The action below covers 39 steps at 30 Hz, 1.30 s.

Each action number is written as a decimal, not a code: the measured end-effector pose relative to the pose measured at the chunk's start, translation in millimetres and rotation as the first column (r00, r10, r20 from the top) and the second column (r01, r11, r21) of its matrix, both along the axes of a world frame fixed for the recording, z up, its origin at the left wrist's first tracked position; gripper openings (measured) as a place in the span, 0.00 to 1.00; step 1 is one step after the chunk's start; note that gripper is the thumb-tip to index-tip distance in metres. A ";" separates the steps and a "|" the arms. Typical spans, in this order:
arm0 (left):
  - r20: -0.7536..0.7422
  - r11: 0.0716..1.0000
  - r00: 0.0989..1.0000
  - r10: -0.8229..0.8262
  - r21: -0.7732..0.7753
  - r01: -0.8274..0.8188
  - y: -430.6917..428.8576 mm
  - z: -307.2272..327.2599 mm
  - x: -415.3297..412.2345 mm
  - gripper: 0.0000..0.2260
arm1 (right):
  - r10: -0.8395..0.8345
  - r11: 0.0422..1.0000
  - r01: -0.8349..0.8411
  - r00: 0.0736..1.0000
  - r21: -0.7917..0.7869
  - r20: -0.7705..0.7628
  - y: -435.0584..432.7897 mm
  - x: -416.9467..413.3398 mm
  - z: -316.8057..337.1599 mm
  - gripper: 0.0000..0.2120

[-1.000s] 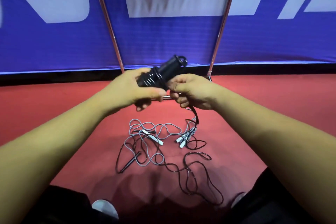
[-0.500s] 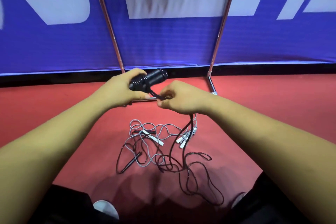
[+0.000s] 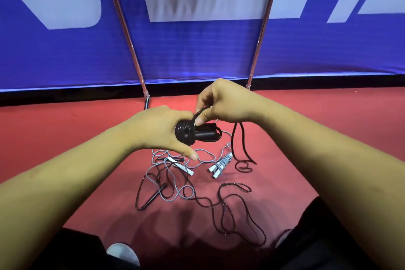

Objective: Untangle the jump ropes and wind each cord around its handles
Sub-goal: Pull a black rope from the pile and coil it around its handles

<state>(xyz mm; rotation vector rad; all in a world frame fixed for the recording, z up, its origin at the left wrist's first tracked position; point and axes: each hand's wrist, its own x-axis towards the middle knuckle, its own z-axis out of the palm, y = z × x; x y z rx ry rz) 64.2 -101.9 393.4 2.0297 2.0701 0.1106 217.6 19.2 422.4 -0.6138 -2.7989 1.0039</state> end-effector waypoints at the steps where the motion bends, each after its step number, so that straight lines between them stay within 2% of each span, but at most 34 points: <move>1: 0.003 1.000 1.000 0.020 0.012 -0.020 -0.7 0.9 3.1 0.27 | 0.000 0.999 -0.001 1.000 -0.048 -0.013 0.3 1.6 0.7 0.08; 10: 0.059 0.992 0.992 0.111 0.054 -0.114 -4.8 -3.5 18.5 0.16 | -0.006 0.956 -0.006 0.999 -0.293 -0.039 1.4 3.6 -4.0 0.08; 13: 0.096 0.993 0.991 0.090 0.070 -0.097 -6.7 -3.0 19.8 0.14 | -0.033 0.908 0.011 0.998 -0.419 -0.044 8.1 4.9 -8.1 0.11; 17: 0.293 0.992 0.954 0.064 0.083 -0.092 -9.1 5.2 23.5 0.12 | -0.061 0.791 -0.026 0.991 -0.611 -0.121 17.8 7.3 -21.9 0.11; 21: 0.475 0.974 0.878 0.059 0.165 -0.155 -10.6 11.9 26.8 0.21 | -0.114 0.605 -0.051 0.982 -0.794 -0.150 22.5 3.9 -33.5 0.08; 23: 0.603 0.967 0.796 0.052 0.170 -0.192 -11.2 14.8 27.3 0.26 | -0.138 0.577 -0.009 0.984 -0.817 -0.109 22.2 2.2 -40.5 0.06; 24: 0.662 0.965 0.749 0.044 0.167 -0.204 -11.3 16.2 26.9 0.27 | -0.142 0.576 0.016 0.987 -0.817 -0.081 22.1 1.8 -44.2 0.05; 26: 0.719 0.959 0.694 0.037 0.169 -0.227 -9.7 17.4 23.5 0.22 | -0.137 0.577 0.063 0.990 -0.814 -0.020 21.0 1.9 -51.5 0.06; 29: 0.718 0.926 0.689 0.093 0.193 -0.325 -4.1 16.1 8.8 0.10 | -0.115 0.652 0.135 0.990 -0.746 0.080 14.0 1.5 -60.2 0.11; 32: 0.682 0.868 0.703 0.203 0.207 -0.451 -0.5 16.8 -13.9 0.11 | -0.098 0.725 0.152 0.988 -0.671 0.117 1.1 -1.1 -62.4 0.15; 34: 0.587 0.854 0.756 0.290 0.198 -0.482 -2.1 15.7 -26.2 0.14 | -0.101 0.757 0.136 0.991 -0.639 0.090 -8.8 -4.5 -52.7 0.16; 35: 0.506 0.860 0.801 0.321 0.199 -0.470 -3.0 13.6 -30.9 0.15 | -0.103 0.811 0.128 0.992 -0.571 0.076 -13.7 -7.2 -45.5 0.17; 37: 0.355 0.882 0.869 0.345 0.194 -0.429 -2.5 7.6 -36.4 0.17 | -0.097 0.934 0.110 0.994 -0.339 0.055 -23.5 -12.3 -32.2 0.17; 39: 0.266 0.908 0.905 0.332 0.169 -0.383 0.6 3.7 -37.5 0.18 | -0.069 0.981 0.076 0.997 -0.181 0.045 -30.6 -14.8 -24.7 0.18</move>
